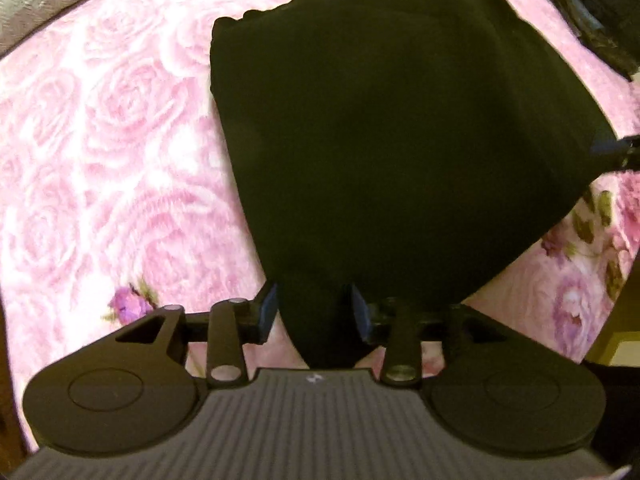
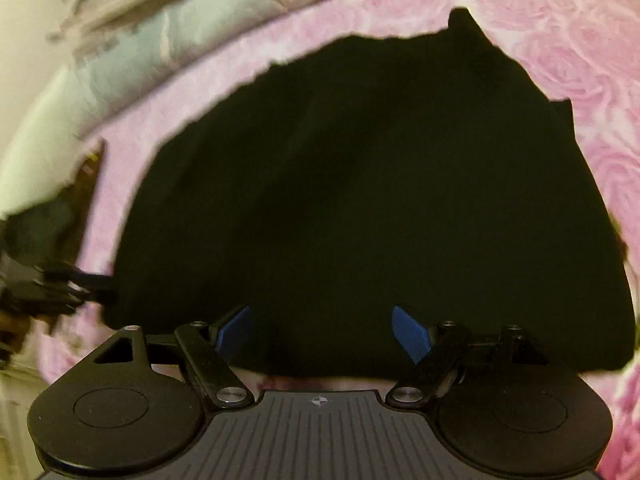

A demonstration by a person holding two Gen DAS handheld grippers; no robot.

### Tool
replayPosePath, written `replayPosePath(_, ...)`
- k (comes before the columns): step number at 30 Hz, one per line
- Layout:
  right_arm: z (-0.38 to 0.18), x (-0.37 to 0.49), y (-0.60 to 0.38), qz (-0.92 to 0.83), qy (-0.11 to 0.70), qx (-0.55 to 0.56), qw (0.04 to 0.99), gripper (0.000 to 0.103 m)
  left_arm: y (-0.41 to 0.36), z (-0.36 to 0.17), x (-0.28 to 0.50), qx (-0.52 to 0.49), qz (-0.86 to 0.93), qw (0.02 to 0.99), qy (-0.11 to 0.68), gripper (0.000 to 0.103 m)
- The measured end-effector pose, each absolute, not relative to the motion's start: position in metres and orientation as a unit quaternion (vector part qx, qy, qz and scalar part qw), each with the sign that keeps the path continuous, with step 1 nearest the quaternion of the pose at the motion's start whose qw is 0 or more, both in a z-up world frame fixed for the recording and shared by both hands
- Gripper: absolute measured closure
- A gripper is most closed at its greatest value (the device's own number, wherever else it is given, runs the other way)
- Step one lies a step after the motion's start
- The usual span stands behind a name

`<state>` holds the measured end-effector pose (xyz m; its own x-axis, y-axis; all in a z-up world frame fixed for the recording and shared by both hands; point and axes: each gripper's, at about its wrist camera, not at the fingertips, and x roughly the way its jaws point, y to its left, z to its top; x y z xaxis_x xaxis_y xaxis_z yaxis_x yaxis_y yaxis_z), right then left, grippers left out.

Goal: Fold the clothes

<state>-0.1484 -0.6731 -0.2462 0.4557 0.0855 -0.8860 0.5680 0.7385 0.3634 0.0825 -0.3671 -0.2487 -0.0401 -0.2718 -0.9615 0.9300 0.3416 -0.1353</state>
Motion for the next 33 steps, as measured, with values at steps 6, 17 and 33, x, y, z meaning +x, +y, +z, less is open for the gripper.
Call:
replayPosePath(6,-0.229,-0.146,-0.631,-0.237,0.496,0.338,0.764,0.023,-0.334,-0.234,0.098,0.336,-0.538,0.599,0.489,0.069)
replayPosePath(17,-0.234,-0.133,-0.580,-0.280,0.452,0.403,0.745,0.023,-0.307,-0.236,0.080,0.333,-0.588,0.575,0.462,0.066)
replayPosePath(33,-0.268,-0.257,-0.686,-0.467,0.246,0.542,0.655,0.023,-0.322,-0.236,0.050,0.453,-0.615,0.516,0.388,0.098)
